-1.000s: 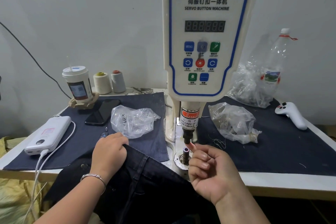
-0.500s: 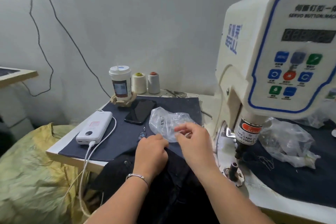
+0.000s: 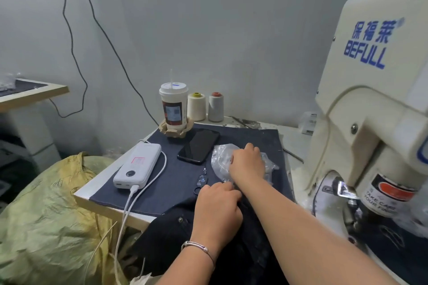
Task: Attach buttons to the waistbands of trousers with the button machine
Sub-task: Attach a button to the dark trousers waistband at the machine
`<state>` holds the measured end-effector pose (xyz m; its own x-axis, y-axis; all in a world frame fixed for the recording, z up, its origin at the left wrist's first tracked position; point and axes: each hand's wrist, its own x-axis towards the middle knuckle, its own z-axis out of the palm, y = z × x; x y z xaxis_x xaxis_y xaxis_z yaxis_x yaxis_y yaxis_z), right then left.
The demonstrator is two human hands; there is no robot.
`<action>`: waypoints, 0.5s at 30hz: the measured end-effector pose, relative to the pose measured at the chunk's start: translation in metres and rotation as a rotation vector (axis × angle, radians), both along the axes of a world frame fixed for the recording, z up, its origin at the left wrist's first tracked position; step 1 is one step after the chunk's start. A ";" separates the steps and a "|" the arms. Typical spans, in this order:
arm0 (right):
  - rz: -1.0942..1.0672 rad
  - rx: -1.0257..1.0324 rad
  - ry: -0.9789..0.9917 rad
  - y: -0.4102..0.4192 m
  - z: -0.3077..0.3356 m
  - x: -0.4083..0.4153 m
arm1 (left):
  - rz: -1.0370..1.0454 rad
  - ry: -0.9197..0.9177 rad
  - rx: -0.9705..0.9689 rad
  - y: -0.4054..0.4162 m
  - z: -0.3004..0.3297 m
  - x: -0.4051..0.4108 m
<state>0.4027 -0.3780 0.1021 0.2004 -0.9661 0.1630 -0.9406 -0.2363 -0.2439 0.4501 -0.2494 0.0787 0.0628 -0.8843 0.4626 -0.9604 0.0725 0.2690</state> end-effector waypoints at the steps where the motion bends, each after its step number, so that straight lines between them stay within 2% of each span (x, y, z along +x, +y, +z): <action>1: 0.006 -0.007 -0.020 0.000 -0.003 0.001 | -0.001 0.015 0.006 0.000 0.000 0.000; 8: 0.051 -0.068 -0.175 0.005 -0.013 -0.003 | -0.012 0.003 -0.068 0.001 0.002 -0.001; 15: 0.079 -0.089 -0.138 0.004 -0.013 -0.004 | -0.030 -0.007 -0.101 0.000 -0.001 0.000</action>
